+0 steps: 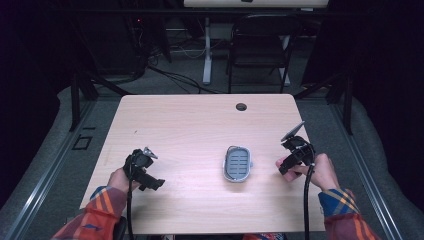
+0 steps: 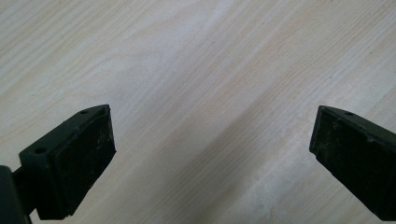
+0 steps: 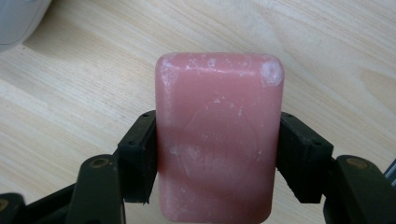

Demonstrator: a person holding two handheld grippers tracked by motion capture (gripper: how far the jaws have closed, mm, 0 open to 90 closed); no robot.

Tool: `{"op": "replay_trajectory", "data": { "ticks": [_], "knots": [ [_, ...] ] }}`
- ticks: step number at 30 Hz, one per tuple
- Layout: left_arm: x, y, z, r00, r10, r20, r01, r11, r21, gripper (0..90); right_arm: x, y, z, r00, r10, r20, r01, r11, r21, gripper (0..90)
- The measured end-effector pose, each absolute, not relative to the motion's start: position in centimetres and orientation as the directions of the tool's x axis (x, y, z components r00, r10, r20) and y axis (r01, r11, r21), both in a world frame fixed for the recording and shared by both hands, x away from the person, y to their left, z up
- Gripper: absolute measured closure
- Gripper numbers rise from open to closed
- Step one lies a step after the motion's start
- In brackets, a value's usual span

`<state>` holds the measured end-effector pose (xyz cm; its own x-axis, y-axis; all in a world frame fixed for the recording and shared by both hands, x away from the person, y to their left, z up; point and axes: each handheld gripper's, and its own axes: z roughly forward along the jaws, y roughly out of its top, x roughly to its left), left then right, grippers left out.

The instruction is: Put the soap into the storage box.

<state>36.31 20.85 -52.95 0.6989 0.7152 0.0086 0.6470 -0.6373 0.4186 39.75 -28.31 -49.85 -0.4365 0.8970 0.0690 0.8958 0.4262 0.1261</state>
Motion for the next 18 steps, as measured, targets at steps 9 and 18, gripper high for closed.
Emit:
{"op": "replay_trajectory", "data": {
  "ticks": [9,18],
  "knots": [
    [36.3,20.9,-52.9,0.703,0.711,0.002,0.642,-0.637,0.427,0.1,39.6,-27.5,-48.8,-0.427,0.902,0.062,0.896,0.413,0.162,37.1],
    [36.3,20.6,-52.9,0.708,0.706,0.007,0.636,-0.642,0.428,0.1,39.4,-26.5,-47.6,-0.447,0.893,0.056,0.884,0.432,0.177,37.1]
  ]
}}
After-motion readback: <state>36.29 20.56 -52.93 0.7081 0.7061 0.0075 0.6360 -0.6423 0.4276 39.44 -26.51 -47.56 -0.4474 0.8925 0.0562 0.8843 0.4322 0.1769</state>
